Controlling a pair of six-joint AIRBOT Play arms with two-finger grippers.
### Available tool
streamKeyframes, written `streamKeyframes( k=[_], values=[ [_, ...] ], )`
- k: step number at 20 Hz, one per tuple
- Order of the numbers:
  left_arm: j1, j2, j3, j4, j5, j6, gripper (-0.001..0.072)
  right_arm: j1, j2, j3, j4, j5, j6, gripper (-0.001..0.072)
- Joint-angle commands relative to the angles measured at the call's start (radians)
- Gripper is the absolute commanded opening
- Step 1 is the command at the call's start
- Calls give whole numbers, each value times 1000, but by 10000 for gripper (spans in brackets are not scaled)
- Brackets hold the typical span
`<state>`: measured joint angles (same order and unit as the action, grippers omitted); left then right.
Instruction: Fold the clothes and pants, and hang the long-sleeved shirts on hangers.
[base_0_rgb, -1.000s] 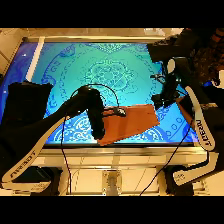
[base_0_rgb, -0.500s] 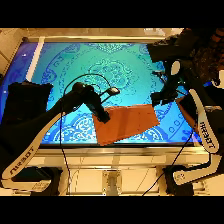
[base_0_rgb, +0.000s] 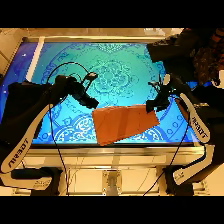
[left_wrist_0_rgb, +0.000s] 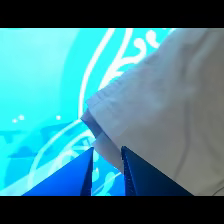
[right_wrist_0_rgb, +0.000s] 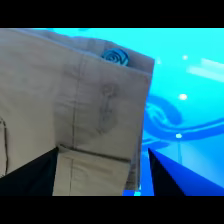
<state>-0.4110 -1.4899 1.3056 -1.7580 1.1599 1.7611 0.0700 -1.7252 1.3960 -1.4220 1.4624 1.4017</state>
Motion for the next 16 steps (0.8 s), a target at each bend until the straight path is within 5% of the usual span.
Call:
streamKeyframes(
  k=[1, 3, 5, 7, 8, 12, 16],
  values=[
    [22, 0, 0, 4, -5, -8, 229, 0, -36, -11, 43, -27, -5, 618],
    [22, 0, 0, 4, -5, -8, 229, 1, -46, -22, 64, -36, -5, 594],
    [22, 0, 0, 5, -5, -7, 229, 1, -46, -37, 98, -44, -9, 405],
    [22, 0, 0, 5, -5, -7, 229, 1, -45, -40, 128, -40, -10, 101],
    [22, 0, 0, 5, -5, -7, 228, 1, -45, -39, 140, -40, -10, 19],
    [22, 0, 0, 5, -5, -7, 229, -1, -38, 20, 66, -41, 30, 17],
    [22, 0, 0, 5, -5, -7, 229, -5, 0, 146, -327, -40, 193, 16]
  ],
)
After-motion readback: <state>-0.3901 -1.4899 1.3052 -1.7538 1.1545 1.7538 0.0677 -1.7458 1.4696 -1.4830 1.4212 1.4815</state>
